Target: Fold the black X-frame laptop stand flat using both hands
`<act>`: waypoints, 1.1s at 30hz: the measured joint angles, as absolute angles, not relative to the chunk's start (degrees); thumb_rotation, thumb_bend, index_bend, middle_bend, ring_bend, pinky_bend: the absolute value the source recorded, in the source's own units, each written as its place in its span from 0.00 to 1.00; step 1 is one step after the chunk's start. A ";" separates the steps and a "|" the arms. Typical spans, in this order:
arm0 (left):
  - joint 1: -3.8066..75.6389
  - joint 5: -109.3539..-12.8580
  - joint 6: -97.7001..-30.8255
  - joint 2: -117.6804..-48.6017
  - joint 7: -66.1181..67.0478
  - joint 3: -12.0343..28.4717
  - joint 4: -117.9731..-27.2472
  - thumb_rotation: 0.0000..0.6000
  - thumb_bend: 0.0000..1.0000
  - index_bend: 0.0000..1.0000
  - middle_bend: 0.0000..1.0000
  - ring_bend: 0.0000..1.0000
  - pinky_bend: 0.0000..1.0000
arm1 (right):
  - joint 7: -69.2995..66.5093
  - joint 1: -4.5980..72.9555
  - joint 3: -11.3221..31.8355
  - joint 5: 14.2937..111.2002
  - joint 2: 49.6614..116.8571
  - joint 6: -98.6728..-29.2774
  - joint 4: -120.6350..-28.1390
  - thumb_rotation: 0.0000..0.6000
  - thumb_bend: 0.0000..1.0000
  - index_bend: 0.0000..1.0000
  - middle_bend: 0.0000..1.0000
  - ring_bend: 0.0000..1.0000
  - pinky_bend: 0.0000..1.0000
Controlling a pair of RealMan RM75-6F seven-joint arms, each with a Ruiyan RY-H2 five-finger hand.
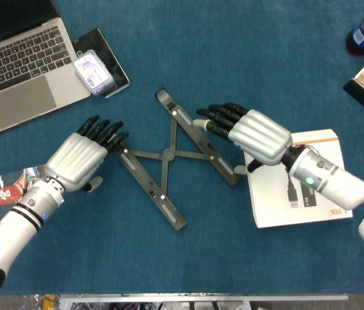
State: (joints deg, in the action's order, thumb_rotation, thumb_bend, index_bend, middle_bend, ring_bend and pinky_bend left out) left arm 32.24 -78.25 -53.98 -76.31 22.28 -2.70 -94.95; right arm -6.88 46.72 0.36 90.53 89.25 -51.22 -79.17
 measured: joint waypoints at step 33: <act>33.46 -76.75 -53.26 -76.68 22.92 -2.04 -94.92 1.00 0.26 0.00 0.00 0.00 0.00 | -18.44 53.70 10.01 49.23 83.08 -29.56 -93.85 1.00 0.00 0.00 0.17 0.00 0.00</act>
State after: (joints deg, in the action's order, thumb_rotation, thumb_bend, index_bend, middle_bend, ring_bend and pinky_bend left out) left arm 33.46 -76.75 -53.26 -76.68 22.92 -2.04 -94.92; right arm -18.44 53.70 10.01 49.23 83.08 -29.56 -93.85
